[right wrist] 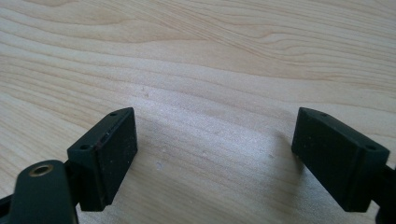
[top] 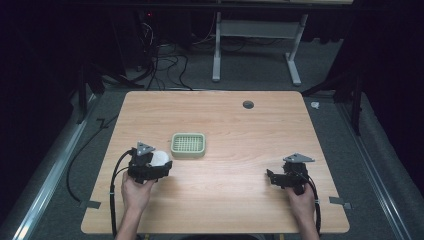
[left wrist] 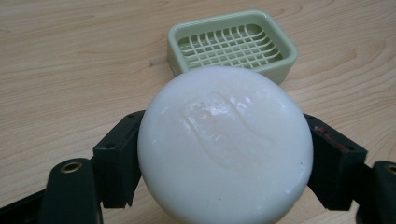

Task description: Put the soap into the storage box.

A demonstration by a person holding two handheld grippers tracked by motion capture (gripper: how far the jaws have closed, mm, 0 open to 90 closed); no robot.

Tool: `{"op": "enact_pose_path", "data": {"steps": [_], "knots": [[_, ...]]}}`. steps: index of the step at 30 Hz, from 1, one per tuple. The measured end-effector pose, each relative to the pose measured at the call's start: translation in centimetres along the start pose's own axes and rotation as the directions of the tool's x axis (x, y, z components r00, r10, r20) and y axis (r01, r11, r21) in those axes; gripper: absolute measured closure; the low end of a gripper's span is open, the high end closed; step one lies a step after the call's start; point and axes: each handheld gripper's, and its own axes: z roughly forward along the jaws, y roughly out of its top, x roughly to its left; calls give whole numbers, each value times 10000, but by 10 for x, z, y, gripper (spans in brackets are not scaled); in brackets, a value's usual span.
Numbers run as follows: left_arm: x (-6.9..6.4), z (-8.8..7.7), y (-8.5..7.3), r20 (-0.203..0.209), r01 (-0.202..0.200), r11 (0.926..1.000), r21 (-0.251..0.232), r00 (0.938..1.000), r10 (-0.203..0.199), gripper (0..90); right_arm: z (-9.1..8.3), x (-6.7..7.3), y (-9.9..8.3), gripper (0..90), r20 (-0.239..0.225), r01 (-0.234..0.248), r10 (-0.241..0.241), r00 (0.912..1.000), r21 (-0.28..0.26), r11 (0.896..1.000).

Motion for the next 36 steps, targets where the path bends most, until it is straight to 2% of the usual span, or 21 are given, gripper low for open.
{"op": "enact_pose_path", "data": {"steps": [7, 19, 27, 30, 36], "knots": [[-2, 2, 8, 224, 7, 10000, -4, 9997, -7, 246, 0, 0, 0, 152, -3, 0, 0, 10000, 1, 10000], [-6, 5, 21, 377, -88, 10000, 2, 9992, 88, 246, 0, 0, 0, 152, -9, 5, -5, 10000, -2, 10000], [-10, 8, 30, 471, -285, 9996, 14, 9985, 284, 246, 0, 0, 0, 152, -8, 4, -4, 10000, -1, 10000], [-10, 10, 32, 644, -154, 9999, -12, 9978, 155, 246, 0, 0, 0, 152, -9, 4, -4, 10000, -1, 10000], [-12, 13, 38, 697, -246, 9997, 20, 9973, 244, 246, 0, 0, 0, 152, -9, 4, -4, 10000, -1, 10000]]}}
